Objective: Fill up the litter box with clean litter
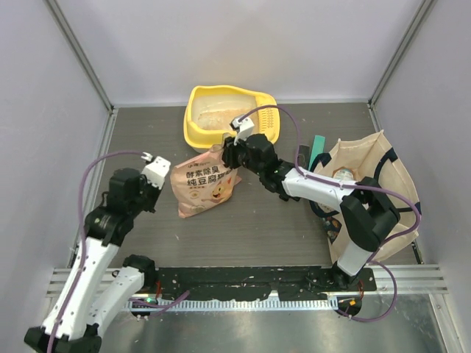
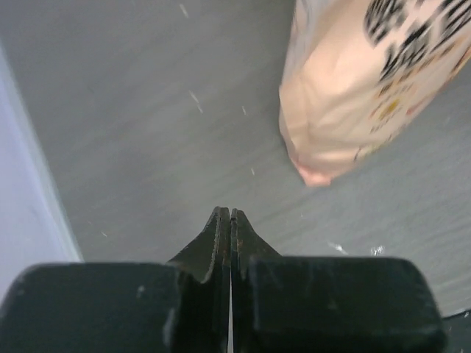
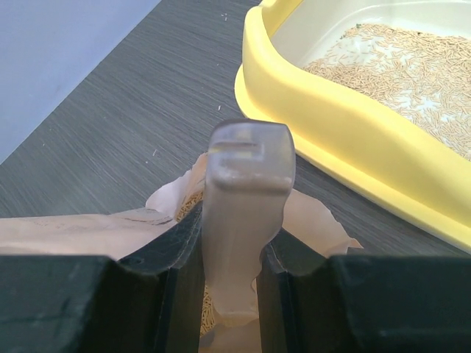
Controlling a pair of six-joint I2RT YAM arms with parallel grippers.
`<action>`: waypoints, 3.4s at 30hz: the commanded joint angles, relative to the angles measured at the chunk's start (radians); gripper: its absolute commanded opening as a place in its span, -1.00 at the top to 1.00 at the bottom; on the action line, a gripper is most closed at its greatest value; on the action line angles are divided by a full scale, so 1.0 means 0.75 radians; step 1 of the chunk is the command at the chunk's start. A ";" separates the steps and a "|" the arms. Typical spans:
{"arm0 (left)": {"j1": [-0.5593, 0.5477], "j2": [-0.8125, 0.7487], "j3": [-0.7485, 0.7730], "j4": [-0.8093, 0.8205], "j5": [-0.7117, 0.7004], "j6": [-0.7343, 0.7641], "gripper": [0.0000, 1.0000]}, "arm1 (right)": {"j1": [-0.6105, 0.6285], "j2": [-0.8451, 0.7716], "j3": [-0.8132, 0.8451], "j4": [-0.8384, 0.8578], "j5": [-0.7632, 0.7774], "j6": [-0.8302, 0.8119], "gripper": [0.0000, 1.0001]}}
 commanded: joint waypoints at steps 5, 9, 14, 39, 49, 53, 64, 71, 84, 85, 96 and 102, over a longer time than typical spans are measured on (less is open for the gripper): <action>0.012 0.305 -0.100 0.031 0.027 -0.079 1.00 | 0.031 0.051 -0.055 0.000 0.156 -0.151 0.97; 0.026 0.445 -0.113 0.051 0.163 0.003 1.00 | 0.037 0.133 -0.078 -0.025 0.135 -0.104 0.98; 0.041 0.479 -0.180 0.172 0.282 0.019 1.00 | 0.050 0.221 -0.090 -0.039 0.082 0.037 0.97; 0.039 0.567 -0.290 0.360 0.401 -0.032 1.00 | 0.080 0.339 -0.110 0.008 -0.478 0.542 0.98; 0.039 0.584 -0.284 0.364 0.378 -0.050 1.00 | -0.026 0.305 -0.037 0.118 -0.617 0.745 0.98; 0.039 0.574 -0.288 0.369 0.366 -0.050 1.00 | -0.091 0.315 0.012 0.167 -0.670 0.816 0.98; 0.039 0.486 -0.284 0.328 0.329 -0.028 1.00 | -0.196 0.341 0.223 0.112 -0.793 0.986 0.98; 0.039 0.377 -0.274 0.248 0.305 0.015 1.00 | -0.239 0.286 0.286 0.061 -0.806 1.011 0.98; 0.039 0.304 -0.092 -0.012 0.223 0.210 1.00 | -0.427 0.229 0.241 0.073 -0.801 1.248 0.97; 0.039 0.304 -0.078 -0.042 0.221 0.246 1.00 | -0.433 0.215 0.235 0.079 -0.795 1.254 0.98; 0.039 0.293 0.018 -0.116 0.170 0.465 1.00 | -0.517 0.196 0.100 0.169 -0.773 1.387 0.97; 0.039 0.346 0.104 -0.143 0.170 0.425 1.00 | -0.603 0.178 0.076 0.216 -0.777 1.383 0.97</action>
